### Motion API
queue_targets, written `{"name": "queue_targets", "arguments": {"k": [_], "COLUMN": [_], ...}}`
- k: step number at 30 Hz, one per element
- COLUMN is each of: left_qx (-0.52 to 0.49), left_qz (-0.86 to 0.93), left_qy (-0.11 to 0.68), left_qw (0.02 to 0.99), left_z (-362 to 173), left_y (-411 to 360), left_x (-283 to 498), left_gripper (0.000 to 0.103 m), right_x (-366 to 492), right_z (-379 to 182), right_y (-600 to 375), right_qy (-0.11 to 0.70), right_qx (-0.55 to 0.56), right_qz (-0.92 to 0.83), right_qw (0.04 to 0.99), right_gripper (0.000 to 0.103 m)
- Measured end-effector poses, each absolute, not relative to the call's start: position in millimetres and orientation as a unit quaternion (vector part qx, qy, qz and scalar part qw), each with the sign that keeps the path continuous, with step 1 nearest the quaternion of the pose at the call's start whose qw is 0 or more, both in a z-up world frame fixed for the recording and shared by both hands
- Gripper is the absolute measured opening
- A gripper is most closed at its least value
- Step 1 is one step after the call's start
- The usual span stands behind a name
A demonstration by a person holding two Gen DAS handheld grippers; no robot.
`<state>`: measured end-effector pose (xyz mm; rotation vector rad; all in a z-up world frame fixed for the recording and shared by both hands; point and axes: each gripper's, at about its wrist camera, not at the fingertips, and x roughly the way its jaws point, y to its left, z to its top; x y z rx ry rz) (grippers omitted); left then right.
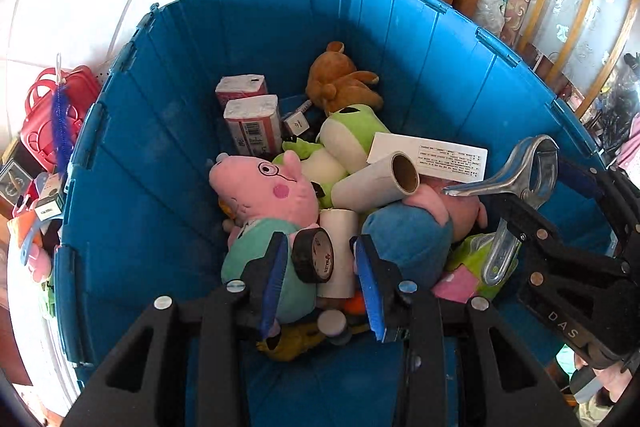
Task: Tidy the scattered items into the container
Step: 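Open both tools to release the bottle and clip into the box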
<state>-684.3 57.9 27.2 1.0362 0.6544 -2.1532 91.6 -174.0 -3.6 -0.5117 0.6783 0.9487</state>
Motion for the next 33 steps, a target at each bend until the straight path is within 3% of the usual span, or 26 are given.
{"name": "queue_targets", "arguments": {"k": [6, 10, 12, 16, 20, 22, 24, 33], "left_qx": [0.393, 0.387, 0.381, 0.364, 0.327, 0.306, 0.282, 0.202], "left_qz": [-0.818, -0.821, -0.823, -0.827, -0.834, -0.839, -0.843, -0.843], "left_qy": [0.249, 0.240, 0.235, 0.233, 0.221, 0.210, 0.199, 0.168], "left_qw": [0.338, 0.345, 0.350, 0.360, 0.386, 0.399, 0.413, 0.470], "left_z": [27, 29, 30, 34, 46, 53, 61, 83], "left_y": [61, 66, 69, 73, 80, 85, 90, 101], "left_x": [-681, -677, -674, -664, -645, -634, -622, -550], "left_gripper": [0.035, 0.047, 0.052, 0.053, 0.055, 0.067, 0.070, 0.077], "right_x": [95, 97, 97, 92, 85, 81, 76, 30], "right_z": [-10, -11, -11, -10, -5, -2, 3, 35], "right_y": [-175, -177, -178, -183, -190, -194, -197, -207], "right_qy": [0.325, 0.326, 0.325, 0.318, 0.306, 0.304, 0.300, 0.266], "right_qx": [-0.249, -0.250, -0.250, -0.244, -0.233, -0.224, -0.215, -0.181], "right_qz": [0.459, 0.469, 0.471, 0.479, 0.490, 0.494, 0.497, 0.539], "right_qw": [0.788, 0.782, 0.781, 0.781, 0.782, 0.783, 0.786, 0.779], "right_gripper": [0.065, 0.066, 0.070, 0.092, 0.103, 0.103, 0.103, 0.103]}}
